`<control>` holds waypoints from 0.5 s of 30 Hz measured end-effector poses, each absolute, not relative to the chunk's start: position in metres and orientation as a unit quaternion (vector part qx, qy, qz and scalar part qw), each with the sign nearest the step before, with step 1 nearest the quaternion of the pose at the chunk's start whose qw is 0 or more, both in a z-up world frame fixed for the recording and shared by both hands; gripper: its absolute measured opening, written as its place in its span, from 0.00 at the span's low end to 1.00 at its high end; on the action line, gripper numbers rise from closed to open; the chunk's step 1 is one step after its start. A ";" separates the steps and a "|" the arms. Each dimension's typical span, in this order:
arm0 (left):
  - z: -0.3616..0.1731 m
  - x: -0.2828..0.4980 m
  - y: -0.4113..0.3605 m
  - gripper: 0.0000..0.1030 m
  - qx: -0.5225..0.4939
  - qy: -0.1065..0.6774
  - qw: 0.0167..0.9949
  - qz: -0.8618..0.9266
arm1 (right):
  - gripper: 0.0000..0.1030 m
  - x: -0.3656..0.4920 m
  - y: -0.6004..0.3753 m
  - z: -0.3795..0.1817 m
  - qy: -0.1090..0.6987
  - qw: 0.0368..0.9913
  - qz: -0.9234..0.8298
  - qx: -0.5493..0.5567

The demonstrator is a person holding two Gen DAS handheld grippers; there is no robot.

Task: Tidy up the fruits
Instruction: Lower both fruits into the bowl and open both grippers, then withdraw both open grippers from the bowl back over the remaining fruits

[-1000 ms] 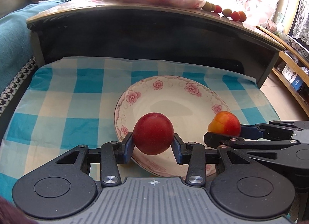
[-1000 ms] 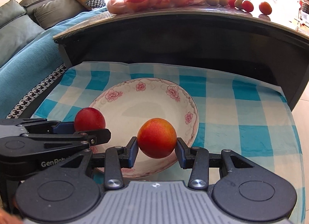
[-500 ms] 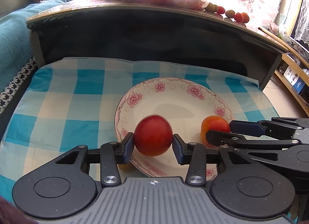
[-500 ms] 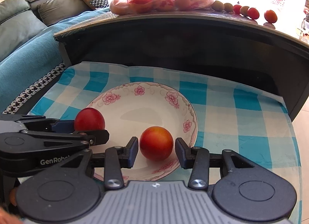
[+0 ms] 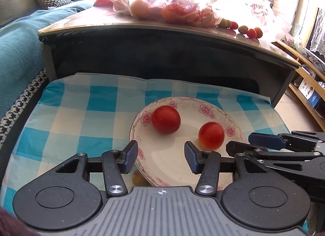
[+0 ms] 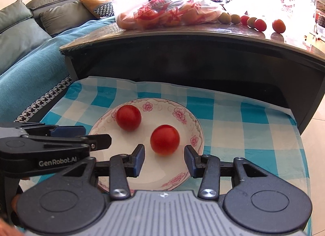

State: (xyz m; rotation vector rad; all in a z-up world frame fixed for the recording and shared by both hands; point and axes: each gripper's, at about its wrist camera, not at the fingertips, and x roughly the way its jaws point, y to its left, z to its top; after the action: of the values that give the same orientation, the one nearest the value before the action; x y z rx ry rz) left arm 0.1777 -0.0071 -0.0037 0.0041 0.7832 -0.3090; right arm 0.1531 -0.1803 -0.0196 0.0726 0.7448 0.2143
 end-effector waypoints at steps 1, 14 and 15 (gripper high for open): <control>-0.002 0.177 -0.006 0.58 0.001 0.379 0.913 -0.149 | 0.43 0.151 -0.181 -0.018 0.362 0.926 0.104 0.037; 0.006 0.154 0.006 0.59 -0.002 0.380 0.913 -0.147 | 0.43 0.124 -0.180 -0.003 0.361 0.926 0.105 0.028; 0.007 0.152 0.007 0.59 -0.003 0.381 0.913 -0.147 | 0.43 0.122 -0.181 -0.003 0.361 0.926 0.104 0.029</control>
State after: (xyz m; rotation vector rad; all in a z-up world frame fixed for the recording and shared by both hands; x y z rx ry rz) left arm 0.1521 0.0074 0.0071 -0.0053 0.7843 -0.3030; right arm 0.1216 -0.1809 -0.0026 0.0585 0.7395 0.2123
